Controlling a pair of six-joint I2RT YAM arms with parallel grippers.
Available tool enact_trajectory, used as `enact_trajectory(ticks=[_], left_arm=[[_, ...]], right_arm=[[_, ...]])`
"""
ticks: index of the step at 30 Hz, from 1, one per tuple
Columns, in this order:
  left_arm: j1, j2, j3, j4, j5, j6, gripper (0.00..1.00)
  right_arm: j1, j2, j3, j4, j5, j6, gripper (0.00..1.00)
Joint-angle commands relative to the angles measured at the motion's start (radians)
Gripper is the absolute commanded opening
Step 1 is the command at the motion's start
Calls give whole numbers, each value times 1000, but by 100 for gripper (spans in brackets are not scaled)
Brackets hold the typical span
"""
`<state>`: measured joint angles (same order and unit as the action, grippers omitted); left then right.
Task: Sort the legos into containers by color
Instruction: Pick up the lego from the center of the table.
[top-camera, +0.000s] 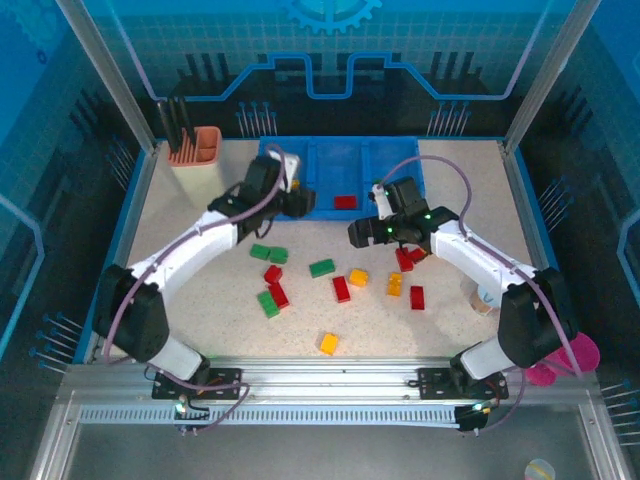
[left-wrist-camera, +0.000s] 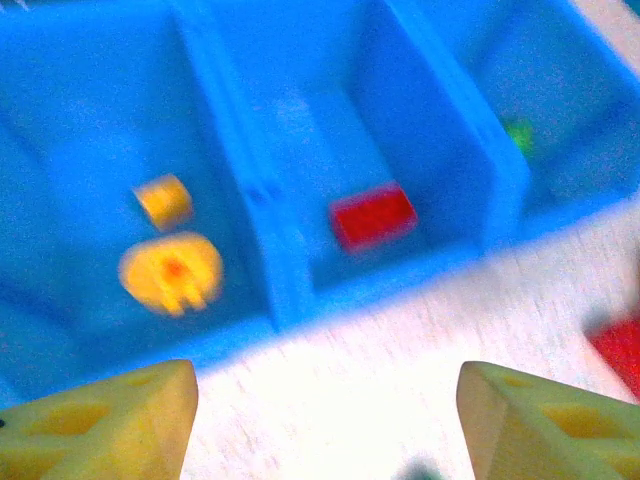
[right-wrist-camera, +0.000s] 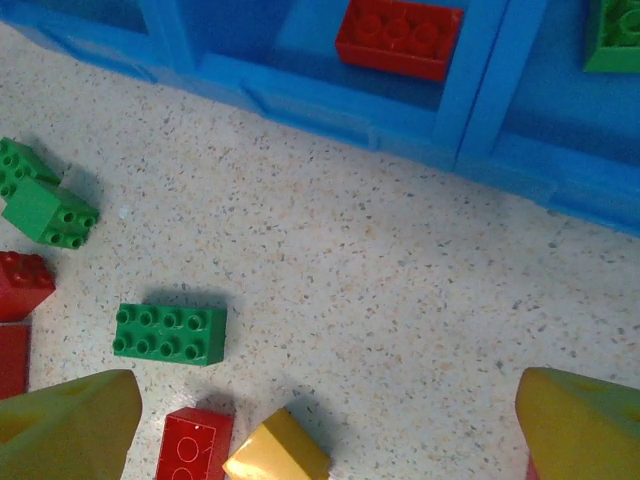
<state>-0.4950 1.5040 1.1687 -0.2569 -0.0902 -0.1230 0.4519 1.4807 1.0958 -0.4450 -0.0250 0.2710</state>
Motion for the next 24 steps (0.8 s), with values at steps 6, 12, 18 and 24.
enact_trajectory(ticks=[6,12,18,24], left_arm=[[-244,-64,-172,-29,-64,-147,71],[-382,7,-211,78,-131,-244,72],[-446,148,-122,82,-144,-199,72],[-463,277,-26,82,-150,-170,73]], right_arm=[[-51,-58,93,-99,48,53,98],[-58,-65,116,-86,13,57,98],[-60,-111,98,-77,44,63,98],[-82,-161,83,-76,51,57,98]])
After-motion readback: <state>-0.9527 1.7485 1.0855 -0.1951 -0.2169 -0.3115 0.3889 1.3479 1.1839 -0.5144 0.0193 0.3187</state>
